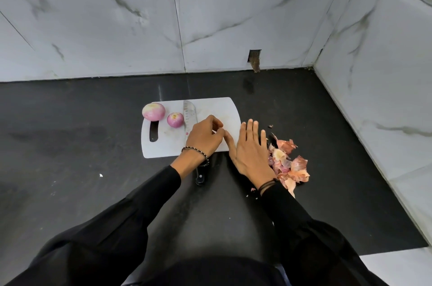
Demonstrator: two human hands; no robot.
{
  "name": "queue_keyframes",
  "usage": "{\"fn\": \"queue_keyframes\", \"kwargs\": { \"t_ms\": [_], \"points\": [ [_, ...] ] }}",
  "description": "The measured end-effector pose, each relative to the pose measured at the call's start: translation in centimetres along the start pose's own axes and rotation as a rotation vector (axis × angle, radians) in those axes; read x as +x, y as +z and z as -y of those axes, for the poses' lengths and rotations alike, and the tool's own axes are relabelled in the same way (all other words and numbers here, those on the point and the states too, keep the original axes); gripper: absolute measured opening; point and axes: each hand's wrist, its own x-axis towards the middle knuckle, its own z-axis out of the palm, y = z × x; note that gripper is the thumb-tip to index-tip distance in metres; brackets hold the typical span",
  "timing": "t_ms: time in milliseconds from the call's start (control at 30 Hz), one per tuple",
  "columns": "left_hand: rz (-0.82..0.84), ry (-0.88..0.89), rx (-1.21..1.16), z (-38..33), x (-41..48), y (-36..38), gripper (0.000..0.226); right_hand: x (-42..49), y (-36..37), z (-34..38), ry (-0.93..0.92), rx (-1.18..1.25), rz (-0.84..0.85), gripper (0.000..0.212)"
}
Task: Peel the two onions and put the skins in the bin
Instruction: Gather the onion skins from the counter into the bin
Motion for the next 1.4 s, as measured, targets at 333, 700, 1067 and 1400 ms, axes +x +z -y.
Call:
{"fn": "queue_keyframes", "kwargs": {
  "t_ms": [333,700,1067,1400],
  "points": [
    [0.038,-0.008,-0.014,-0.1,-0.9,0.9,0.019,-6.2,2.1,0.0,-0.029,-0.104,0.005,0.095],
    [0.118,0.273,0.253,-1.2,1.2,3.4,0.035,-1.2,-4.4,-2.0,-0.05,-0.264,-0.096,0.068],
    [0.345,0.328,0.589,-2.9,4.8,7.6,0.056,4.8,-10.2,-8.4,0.047,0.201,0.306,0.066],
    [0.464,0.396,0.591,-2.5,2.7,8.6,0.055,1.3,-7.5,-12.6,-0.062,0.689,0.273,0.062]
  ]
}}
